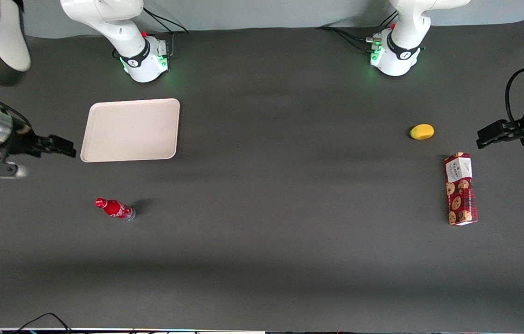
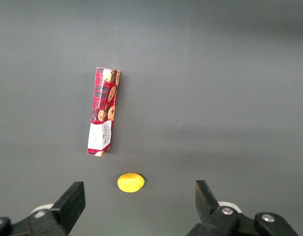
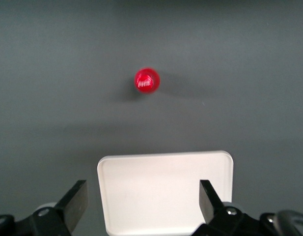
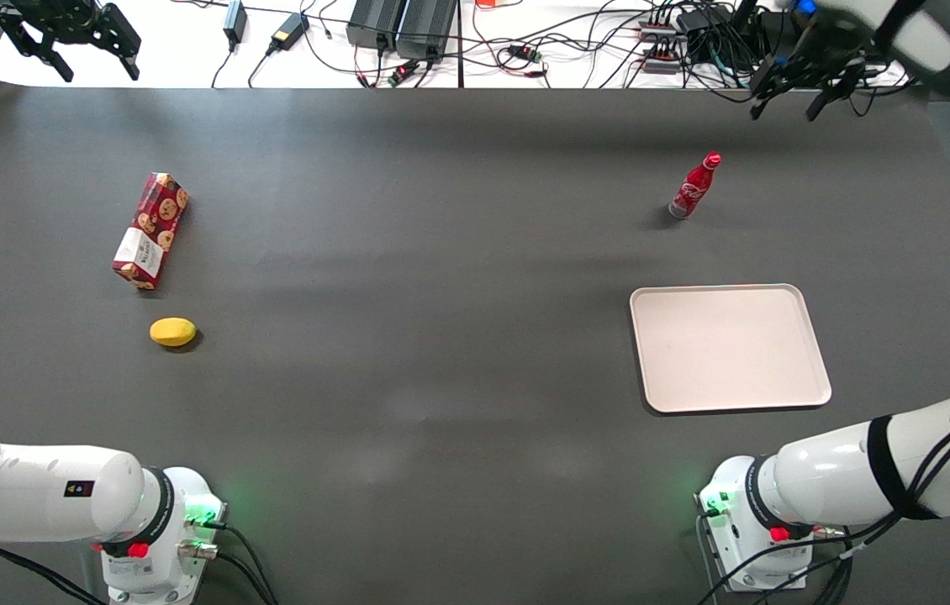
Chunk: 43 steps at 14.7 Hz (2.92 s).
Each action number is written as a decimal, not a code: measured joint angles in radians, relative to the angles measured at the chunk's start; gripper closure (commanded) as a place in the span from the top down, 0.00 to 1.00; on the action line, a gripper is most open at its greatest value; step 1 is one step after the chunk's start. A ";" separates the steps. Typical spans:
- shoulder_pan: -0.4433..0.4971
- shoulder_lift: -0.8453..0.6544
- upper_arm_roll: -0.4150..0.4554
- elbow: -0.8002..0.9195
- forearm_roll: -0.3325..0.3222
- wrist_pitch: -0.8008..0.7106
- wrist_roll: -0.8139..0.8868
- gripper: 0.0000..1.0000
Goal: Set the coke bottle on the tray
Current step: 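Lower the right gripper over the bottle cap and close on it, then lift the bottle and carry it with the right gripper onto the tray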
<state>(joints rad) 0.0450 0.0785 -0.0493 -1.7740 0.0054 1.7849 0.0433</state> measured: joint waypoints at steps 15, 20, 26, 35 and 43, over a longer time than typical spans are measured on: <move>0.002 0.202 0.006 -0.174 0.075 0.537 -0.030 1.00; -0.001 0.230 0.005 -0.205 0.078 0.596 -0.060 1.00; -0.004 0.238 0.005 -0.229 0.079 0.611 -0.063 0.91; -0.009 0.237 0.003 -0.227 0.080 0.614 -0.159 0.00; -0.001 0.222 0.005 -0.148 0.080 0.473 -0.164 0.00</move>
<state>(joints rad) 0.0444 0.3008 -0.0442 -1.9217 0.0853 2.2582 -0.1209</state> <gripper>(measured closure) 0.639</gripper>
